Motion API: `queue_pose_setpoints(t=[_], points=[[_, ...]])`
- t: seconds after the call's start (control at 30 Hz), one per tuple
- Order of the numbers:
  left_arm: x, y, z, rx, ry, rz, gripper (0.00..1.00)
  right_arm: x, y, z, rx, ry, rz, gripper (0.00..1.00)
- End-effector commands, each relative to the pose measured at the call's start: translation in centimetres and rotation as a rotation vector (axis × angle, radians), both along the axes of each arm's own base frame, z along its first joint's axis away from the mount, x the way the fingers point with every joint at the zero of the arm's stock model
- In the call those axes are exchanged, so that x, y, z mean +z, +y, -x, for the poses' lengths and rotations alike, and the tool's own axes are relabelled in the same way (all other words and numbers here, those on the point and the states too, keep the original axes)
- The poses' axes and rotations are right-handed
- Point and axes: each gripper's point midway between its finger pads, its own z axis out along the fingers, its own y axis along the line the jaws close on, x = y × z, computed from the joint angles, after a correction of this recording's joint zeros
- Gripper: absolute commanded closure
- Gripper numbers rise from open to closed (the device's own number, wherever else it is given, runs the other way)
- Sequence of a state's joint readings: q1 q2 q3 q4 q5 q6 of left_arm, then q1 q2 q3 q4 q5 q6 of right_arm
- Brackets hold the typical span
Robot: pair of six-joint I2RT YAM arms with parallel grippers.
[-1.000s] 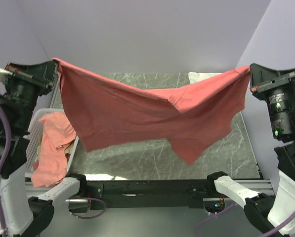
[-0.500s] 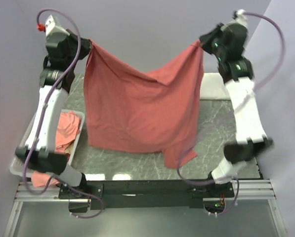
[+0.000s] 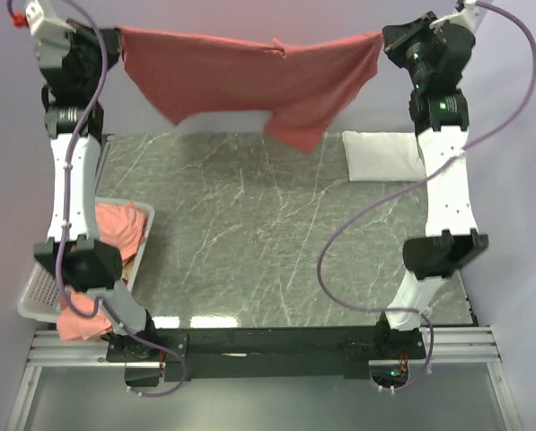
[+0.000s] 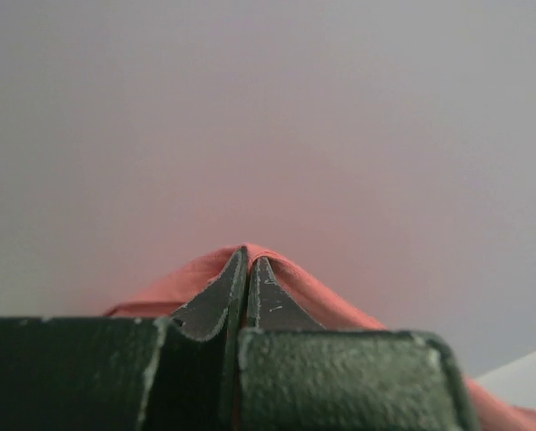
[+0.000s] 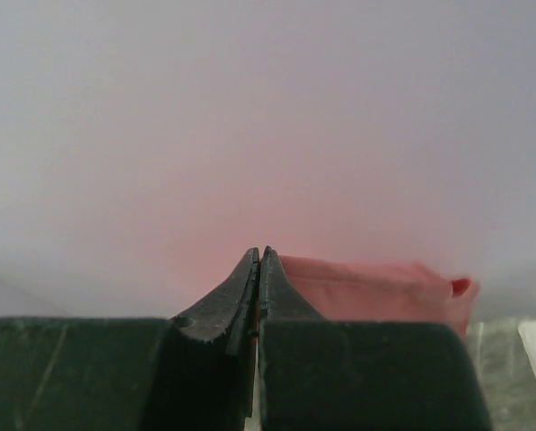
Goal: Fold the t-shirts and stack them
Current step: Flatten the tshirt out
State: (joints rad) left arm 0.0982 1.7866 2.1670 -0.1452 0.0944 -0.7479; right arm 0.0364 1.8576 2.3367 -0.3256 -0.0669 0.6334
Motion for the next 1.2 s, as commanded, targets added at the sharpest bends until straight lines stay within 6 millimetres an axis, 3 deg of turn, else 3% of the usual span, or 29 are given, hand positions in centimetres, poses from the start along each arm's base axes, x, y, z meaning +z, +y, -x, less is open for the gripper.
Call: queue_pose_setpoints(t=[0.0, 0.03, 0.07, 0.1, 0.13, 0.17, 0.2, 0.27, 0.3, 0.33, 0.37, 0.43, 0.47, 0.5, 0.6, 0.67, 0.7, 0.77, 0.97, 1.17], points=[[0.4, -1.3, 3.3, -0.056, -0.053, 0.008, 0.99, 2.4, 0.4, 4.0, 0.032, -0.093, -0.013, 1.0], [-1.1, -1.4, 3.4, -0.062, -0.02, 0.022, 0.99, 0.6, 0.5, 4.0, 0.037, -0.056, -0.026, 1.0], [-4.4, -1.4, 3.8, -0.064, 0.046, 0.038, 0.99, 0.6, 0.6, 5.6, 0.042, -0.066, -0.031, 1.0], [-6.3, -1.7, 4.0, -0.071, 0.088, 0.066, 0.99, -5.3, 0.6, 4.8, 0.039, 0.055, -0.039, 1.0], [-7.5, -1.6, 4.3, -0.073, 0.097, 0.083, 0.99, -7.7, 0.7, 5.1, 0.041, 0.101, -0.056, 1.0], [-11.1, -1.9, 4.9, -0.078, 0.167, 0.103, 0.99, -9.6, 0.6, 5.5, 0.04, 0.128, -0.063, 1.0], [-12.9, -2.0, 5.3, -0.079, 0.203, 0.132, 0.99, -14.6, 0.5, 6.6, 0.034, 0.225, -0.085, 1.0], [-16.2, -2.4, 6.6, -0.089, 0.274, 0.17, 0.99, -19.2, 0.4, 7.9, 0.033, 0.308, -0.106, 1.0], [-21.0, -2.5, 7.3, -0.085, 0.374, 0.205, 0.99, -23.9, 0.3, 9.5, 0.026, 0.398, -0.115, 1.0], [-23.1, -2.6, 8.0, -0.075, 0.424, 0.225, 0.99, -25.8, 0.2, 10.4, 0.019, 0.437, -0.134, 1.0], [-27.1, -2.8, 9.6, -0.066, 0.5, 0.247, 0.99, -29.6, 0.3, 12.1, 0.023, 0.51, -0.146, 1.0], [-30.7, -3.1, 11.3, -0.056, 0.572, 0.283, 0.99, -33.0, -0.1, 13.8, 0.006, 0.585, -0.148, 1.0], [-34.6, -3.0, 13.3, -0.02, 0.675, 0.3, 0.99, -34.7, -0.3, 14.7, 0.001, 0.63, -0.149, 1.0], [-36.2, -3.2, 14.1, -0.02, 0.71, 0.3, 0.99, -37.2, -0.1, 16.3, 0.01, 0.686, -0.136, 1.0], [-41.3, -3.0, 17.6, 0.048, 0.841, 0.279, 0.99, -41.3, -1.9, 19.2, -0.05, 0.793, -0.124, 1.0], [-44.0, -2.6, 19.7, 0.091, 0.9, 0.275, 0.99, -42.5, -2.0, 20.6, -0.054, 0.819, -0.124, 1.0], [-45.0, -2.5, 20.5, 0.108, 0.929, 0.283, 0.99, -44.3, -1.9, 22.0, -0.053, 0.859, -0.133, 1.0], [-46.6, -2.6, 22.0, 0.115, 0.963, 0.294, 0.99, -45.9, -1.6, 23.6, -0.043, 0.888, -0.14, 1.0], [-48.7, -1.8, 23.4, 0.169, 1.014, 0.28, 0.99, -47.4, -0.9, 25.7, -0.006, 0.904, -0.145, 1.0], [-49.1, -0.2, 23.8, 0.222, 1.035, 0.278, 0.99, -47.6, -1.3, 26.0, -0.023, 0.909, -0.125, 1.0]])
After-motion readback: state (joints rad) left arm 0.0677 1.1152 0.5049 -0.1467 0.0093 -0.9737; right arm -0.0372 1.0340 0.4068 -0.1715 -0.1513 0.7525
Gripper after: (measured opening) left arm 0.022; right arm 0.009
